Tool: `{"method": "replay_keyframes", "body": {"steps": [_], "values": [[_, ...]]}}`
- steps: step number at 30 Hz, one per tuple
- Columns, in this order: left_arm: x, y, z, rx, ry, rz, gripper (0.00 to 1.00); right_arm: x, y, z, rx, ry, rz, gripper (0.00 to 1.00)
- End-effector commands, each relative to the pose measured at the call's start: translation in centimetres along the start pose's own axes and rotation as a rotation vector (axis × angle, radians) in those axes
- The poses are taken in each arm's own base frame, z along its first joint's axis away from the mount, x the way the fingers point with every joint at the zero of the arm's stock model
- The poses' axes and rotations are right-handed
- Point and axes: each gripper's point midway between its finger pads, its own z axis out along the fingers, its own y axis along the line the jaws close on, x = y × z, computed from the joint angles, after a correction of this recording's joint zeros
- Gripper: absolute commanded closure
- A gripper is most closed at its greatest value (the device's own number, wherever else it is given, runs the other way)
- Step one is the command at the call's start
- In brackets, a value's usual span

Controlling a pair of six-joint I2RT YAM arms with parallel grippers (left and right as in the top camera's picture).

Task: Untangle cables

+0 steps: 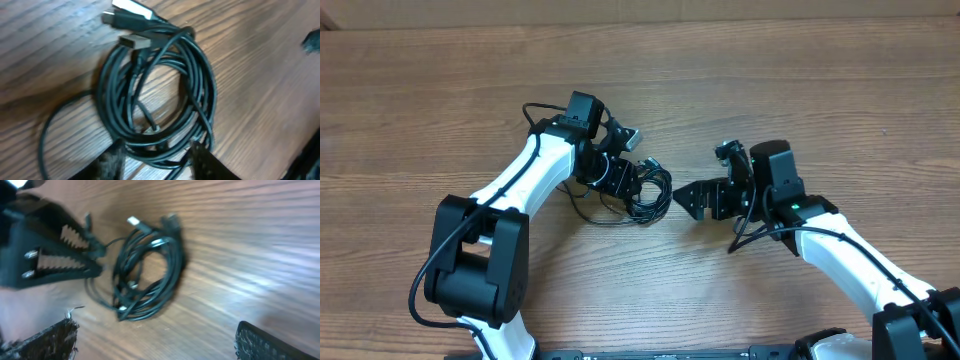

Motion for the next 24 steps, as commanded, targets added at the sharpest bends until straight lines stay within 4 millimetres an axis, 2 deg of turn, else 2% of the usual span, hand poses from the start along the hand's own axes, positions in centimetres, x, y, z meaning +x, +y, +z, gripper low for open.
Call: {"method": "replay_keyframes", "body": {"steps": [1, 5, 8, 11, 15, 21, 24], "values": [[-1.2, 0.6, -0.9, -0.033, -0.039, -0.067, 0.37, -2.0, -1.2, -0.9, 0.053, -0.064, 0.006, 0.00], [-1.0, 1.5, -0.5, -0.133, -0.031, -0.148, 0.36, -2.3, -1.8, -1.2, 0.064, -0.076, 0.020, 0.00], [-1.1, 0.7, 0.1, -0.147, -0.032, -0.122, 0.42, -2.3, -1.8, -1.2, 0.065, -0.076, 0.019, 0.00], [-1.0, 0.1, 0.7, -0.184, -0.023, -0.122, 0.43, -2.3, -1.8, -1.2, 0.064, -0.076, 0.020, 0.00], [-0.3, 1.6, 1.0, -0.339, -0.032, -0.241, 0.43, -2.3, -1.8, -1.2, 0.064, -0.076, 0.019, 0.00], [0.4, 3.0, 1.9, -0.420, -0.041, -0.378, 0.43, -2.3, -1.8, -1.2, 0.064, -0.075, 0.020, 0.00], [0.4, 3.8, 2.6, -0.443, -0.050, -0.428, 0.48, -2.2, -1.8, -1.2, 0.064, -0.074, 0.021, 0.00]]}}
